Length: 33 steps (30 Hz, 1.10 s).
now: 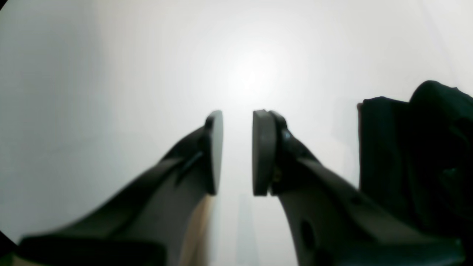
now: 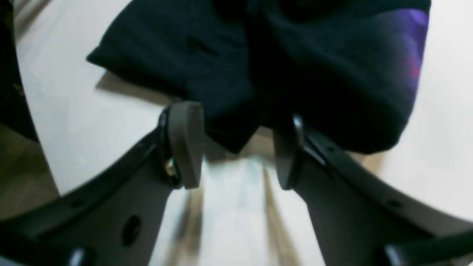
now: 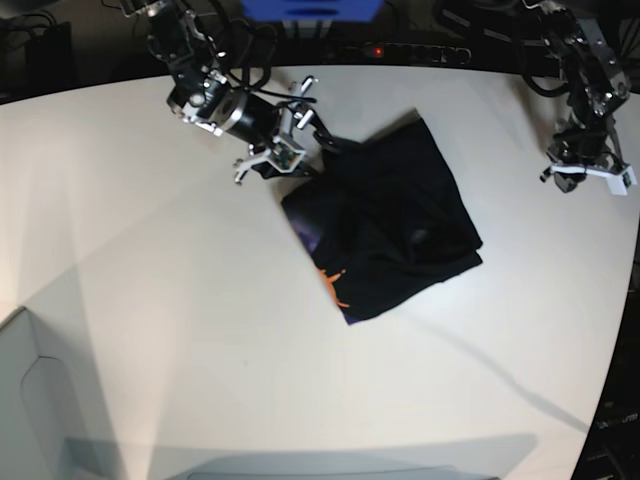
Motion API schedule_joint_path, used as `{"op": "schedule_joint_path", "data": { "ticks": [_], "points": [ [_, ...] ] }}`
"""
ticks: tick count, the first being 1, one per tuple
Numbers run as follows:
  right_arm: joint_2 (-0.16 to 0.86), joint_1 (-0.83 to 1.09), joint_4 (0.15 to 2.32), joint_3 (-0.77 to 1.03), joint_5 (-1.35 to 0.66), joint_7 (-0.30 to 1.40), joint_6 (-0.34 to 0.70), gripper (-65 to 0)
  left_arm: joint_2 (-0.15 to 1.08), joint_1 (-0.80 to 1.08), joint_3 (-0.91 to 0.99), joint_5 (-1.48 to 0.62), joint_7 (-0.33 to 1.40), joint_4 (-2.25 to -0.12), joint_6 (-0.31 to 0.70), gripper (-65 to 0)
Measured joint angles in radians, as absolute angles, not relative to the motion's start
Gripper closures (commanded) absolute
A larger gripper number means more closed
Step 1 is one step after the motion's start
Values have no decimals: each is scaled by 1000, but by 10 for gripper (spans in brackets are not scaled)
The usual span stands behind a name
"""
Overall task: Fold the T-shirt properly
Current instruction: 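Nudge the bundle's edge with the right gripper to tidy it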
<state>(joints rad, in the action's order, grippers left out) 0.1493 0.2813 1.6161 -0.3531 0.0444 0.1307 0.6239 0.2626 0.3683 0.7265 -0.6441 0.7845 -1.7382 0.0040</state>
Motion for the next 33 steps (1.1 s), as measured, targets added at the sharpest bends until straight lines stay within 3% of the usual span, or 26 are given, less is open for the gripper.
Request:
{"op": "schedule_joint_path", "data": {
  "ticks": [12, 17, 26, 33],
  "points": [
    [142, 268, 1534, -435, 45, 134, 624, -303, 263, 374, 728, -644, 786, -1739, 4, -139],
    [141, 197, 1489, -488, 44, 129, 624, -246, 262, 374, 730, -644, 786, -1739, 4, -139],
    [123, 184, 1481, -433, 44, 130, 624, -226, 261, 398, 731, -641, 777, -1740, 4, -139],
    [113, 161, 1517, -440, 44, 133, 624, -127, 261, 399, 731, -641, 778, -1740, 4, -139]
  ]
}}
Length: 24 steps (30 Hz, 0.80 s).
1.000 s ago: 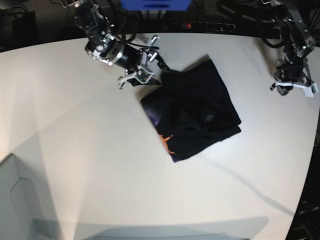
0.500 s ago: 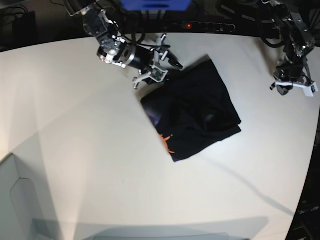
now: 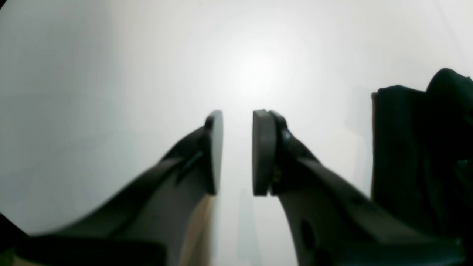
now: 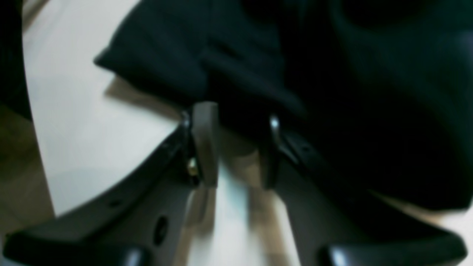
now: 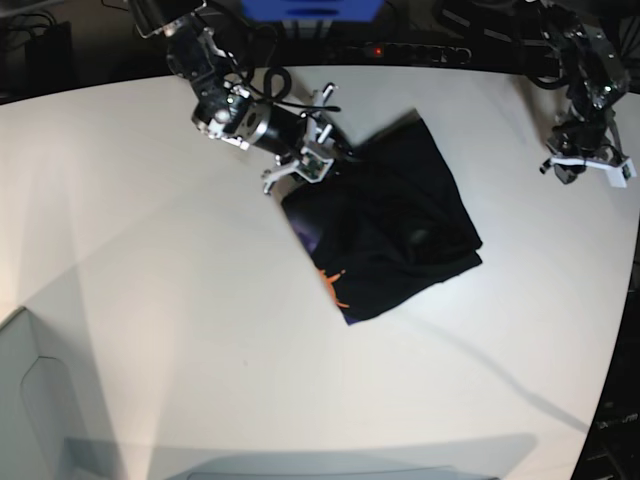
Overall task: Fold the T-shirt properly
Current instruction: 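Nudge the bundle's edge with the right gripper to tidy it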
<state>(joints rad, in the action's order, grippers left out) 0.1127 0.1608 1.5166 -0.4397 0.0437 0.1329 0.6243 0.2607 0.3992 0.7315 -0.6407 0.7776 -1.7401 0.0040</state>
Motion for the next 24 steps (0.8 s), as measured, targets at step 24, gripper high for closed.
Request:
{"op": "schedule_joint_path", "data": {
  "ticks": [24],
  "points": [
    [17, 19, 1328, -491, 44, 129, 624, -127, 263, 401, 731, -644, 778, -1740, 4, -139]
  ]
}}
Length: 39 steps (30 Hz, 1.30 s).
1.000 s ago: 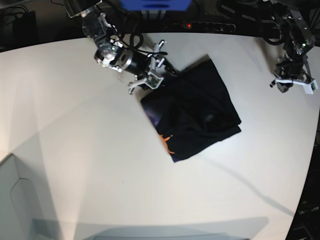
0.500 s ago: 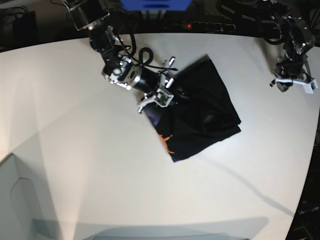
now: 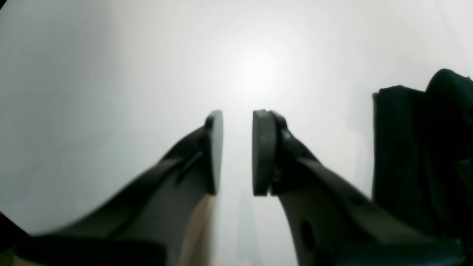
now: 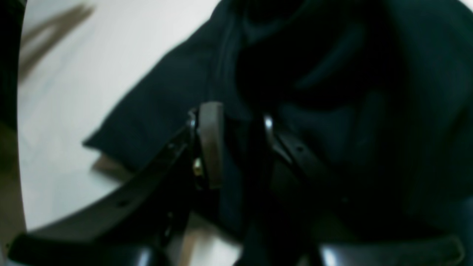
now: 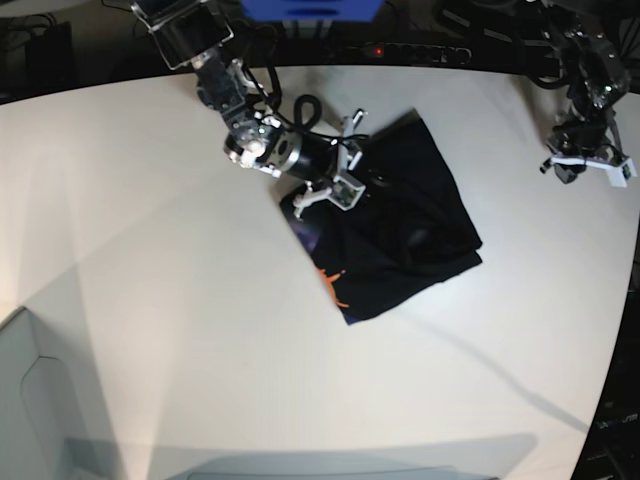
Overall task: Fold the T-shirt properly
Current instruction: 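Nudge the bundle's edge with the right gripper to tidy it, then pinch the bundle's corner with the right gripper and tug it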
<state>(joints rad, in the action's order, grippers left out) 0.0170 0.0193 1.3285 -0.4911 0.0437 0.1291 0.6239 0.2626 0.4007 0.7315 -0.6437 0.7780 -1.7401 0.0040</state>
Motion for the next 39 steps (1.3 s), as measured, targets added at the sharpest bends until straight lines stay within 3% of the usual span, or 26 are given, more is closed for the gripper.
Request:
{"op": "schedule_joint_path", "data": {
  "ticks": [5, 15, 23, 31, 34, 39],
  "points": [
    [19, 21, 1323, -489, 48, 143, 624, -127, 262, 401, 731, -644, 778, -1740, 4, -139],
    [60, 144, 1716, -402, 44, 133, 624, -127, 262, 399, 731, -645, 778, -1740, 4, -139],
    [164, 299, 1760, -349, 46, 136, 624, -131, 257, 398, 730, -644, 775, -1741, 4, -139],
    [124, 349, 1721, -355, 44, 127, 624, -336, 249, 390, 730, -641, 775, -1741, 4, -139],
    [115, 305, 1649, -357, 45, 136, 624, -373, 244, 390, 730, -640, 774, -1741, 4, -139],
    [110, 242, 1564, -355, 44, 129, 624, -377, 233, 390, 729, -641, 775, -1741, 4, -139]
  ]
}}
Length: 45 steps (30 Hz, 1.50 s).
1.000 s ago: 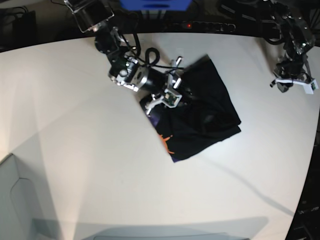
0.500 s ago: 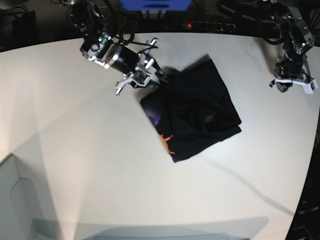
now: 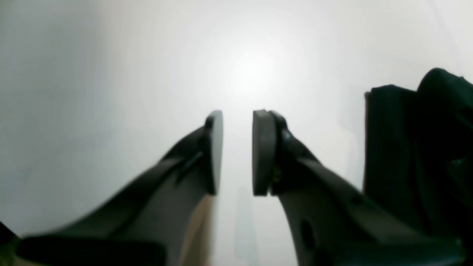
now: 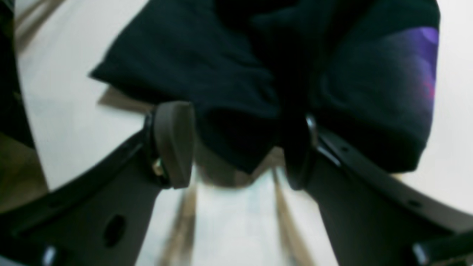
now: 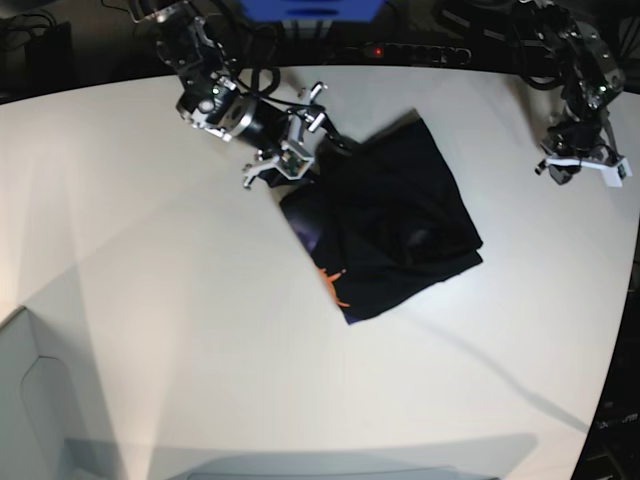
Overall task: Fold the T-shirt properly
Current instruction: 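Pinch the bundle's corner with the right gripper and tug it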
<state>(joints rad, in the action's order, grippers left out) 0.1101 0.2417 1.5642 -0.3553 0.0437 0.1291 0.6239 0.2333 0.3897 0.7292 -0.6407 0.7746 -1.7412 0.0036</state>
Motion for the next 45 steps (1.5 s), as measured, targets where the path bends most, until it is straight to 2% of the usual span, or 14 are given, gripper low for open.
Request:
{"op": "schedule_joint_path", "data": {
  "ticks": [6, 8, 10, 16, 26, 35, 41, 45],
  "points": [
    [104, 220, 1497, -356, 44, 129, 624, -375, 233, 390, 730, -641, 775, -1741, 4, -139],
    [105, 213, 1492, -361, 45, 132, 624, -353, 233, 391, 730, -641, 775, -1741, 4, -139],
    [109, 200, 1486, -391, 44, 130, 624, -290, 233, 394, 730, -641, 774, -1741, 4, -139],
    [105, 189, 1480, -420, 44, 130, 624, -6, 233, 394, 730, -641, 775, -1741, 4, -139],
    [80, 129, 1482, -419, 45, 136, 625, 0, 235, 393, 730, -641, 775, -1741, 4, -139],
    [5, 41, 1481, -420, 45, 134, 625, 0, 235, 394, 730, -641, 782, -1741, 4, -139],
    [2, 27, 1479, -418, 44, 130, 624, 0, 235, 397, 730, -641, 782, -1741, 4, -139],
    [3, 40, 1394, -461, 43, 127, 625, 0, 235, 399, 730, -640, 782, -1741, 4, -139]
  ]
}}
